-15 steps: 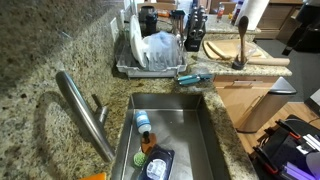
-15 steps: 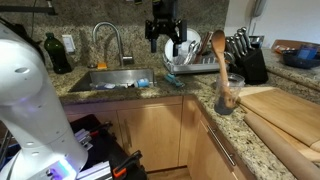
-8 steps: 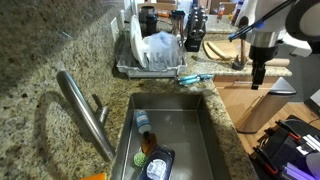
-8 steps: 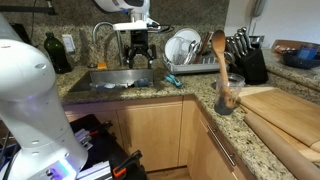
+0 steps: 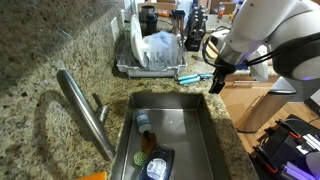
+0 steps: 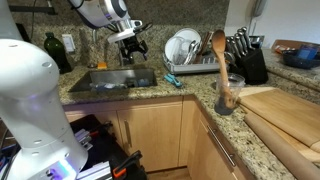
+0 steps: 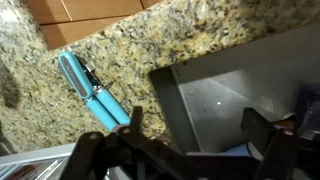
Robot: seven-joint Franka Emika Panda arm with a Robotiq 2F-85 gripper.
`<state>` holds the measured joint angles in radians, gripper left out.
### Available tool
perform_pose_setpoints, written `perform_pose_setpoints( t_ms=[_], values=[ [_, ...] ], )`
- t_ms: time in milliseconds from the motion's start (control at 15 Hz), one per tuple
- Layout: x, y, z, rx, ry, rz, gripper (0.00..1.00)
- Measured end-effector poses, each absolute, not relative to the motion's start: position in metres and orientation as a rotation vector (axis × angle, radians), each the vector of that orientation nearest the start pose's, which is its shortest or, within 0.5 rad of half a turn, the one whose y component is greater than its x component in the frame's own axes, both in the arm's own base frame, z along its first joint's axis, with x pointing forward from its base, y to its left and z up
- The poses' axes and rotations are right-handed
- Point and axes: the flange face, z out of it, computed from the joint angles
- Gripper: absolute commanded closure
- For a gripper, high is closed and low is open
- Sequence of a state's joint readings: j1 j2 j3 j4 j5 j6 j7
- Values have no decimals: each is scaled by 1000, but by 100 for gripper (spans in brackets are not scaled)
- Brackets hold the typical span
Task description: Open the tap
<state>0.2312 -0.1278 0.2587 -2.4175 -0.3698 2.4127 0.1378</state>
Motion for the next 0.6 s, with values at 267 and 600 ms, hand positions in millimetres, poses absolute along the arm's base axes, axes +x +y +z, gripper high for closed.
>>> perform_pose_setpoints(
  t_ms=[267,600],
  values=[
    [434,217,375,-3230,-985,-358,0],
    [448,252,309,-3100,-1087,-249,0]
  ],
)
